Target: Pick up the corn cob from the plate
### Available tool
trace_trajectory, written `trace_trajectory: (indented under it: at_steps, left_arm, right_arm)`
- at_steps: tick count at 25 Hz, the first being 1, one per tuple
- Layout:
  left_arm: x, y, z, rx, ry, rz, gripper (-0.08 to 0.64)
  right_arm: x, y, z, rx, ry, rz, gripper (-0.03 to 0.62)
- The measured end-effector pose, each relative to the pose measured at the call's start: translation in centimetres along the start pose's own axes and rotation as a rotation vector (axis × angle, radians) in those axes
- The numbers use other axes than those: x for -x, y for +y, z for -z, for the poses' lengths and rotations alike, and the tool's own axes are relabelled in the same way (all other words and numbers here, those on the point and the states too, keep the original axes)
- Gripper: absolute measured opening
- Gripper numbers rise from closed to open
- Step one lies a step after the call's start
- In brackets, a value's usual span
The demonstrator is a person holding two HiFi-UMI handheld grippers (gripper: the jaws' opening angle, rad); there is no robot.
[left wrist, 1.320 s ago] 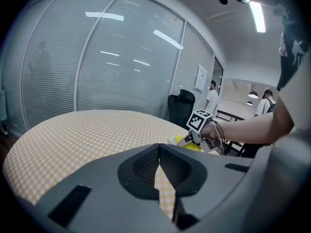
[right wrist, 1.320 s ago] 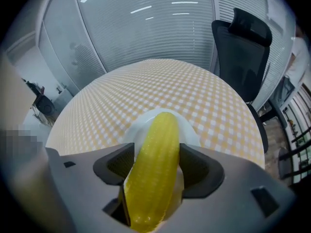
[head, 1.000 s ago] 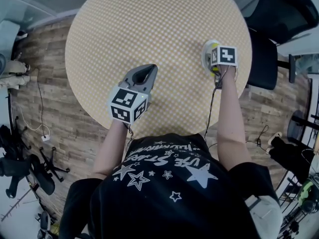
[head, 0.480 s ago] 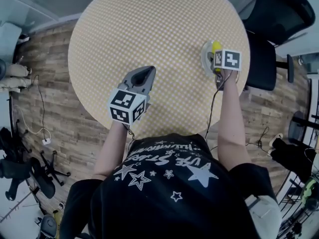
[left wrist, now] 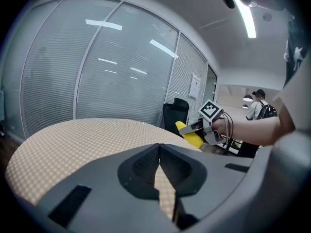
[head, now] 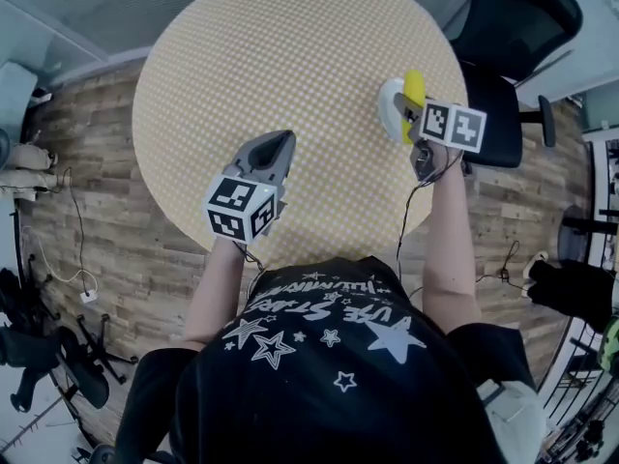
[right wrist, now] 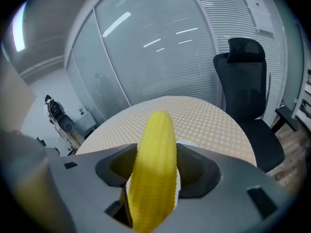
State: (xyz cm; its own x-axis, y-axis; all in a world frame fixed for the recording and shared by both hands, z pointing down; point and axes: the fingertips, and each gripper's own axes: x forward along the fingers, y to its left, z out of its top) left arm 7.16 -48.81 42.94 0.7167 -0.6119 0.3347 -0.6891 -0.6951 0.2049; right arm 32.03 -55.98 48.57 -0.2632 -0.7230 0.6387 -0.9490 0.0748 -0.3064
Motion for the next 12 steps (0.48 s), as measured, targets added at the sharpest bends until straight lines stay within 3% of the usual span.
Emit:
trace_trajectory:
  at_steps: [12]
  left_arm:
    - [5.5, -2.7, -0.5, -0.063, -0.058, 0.060, 0.006]
  right_arm:
    - [9.2, 6.0, 0.4, 0.017, -0.178, -0.049, 0.259]
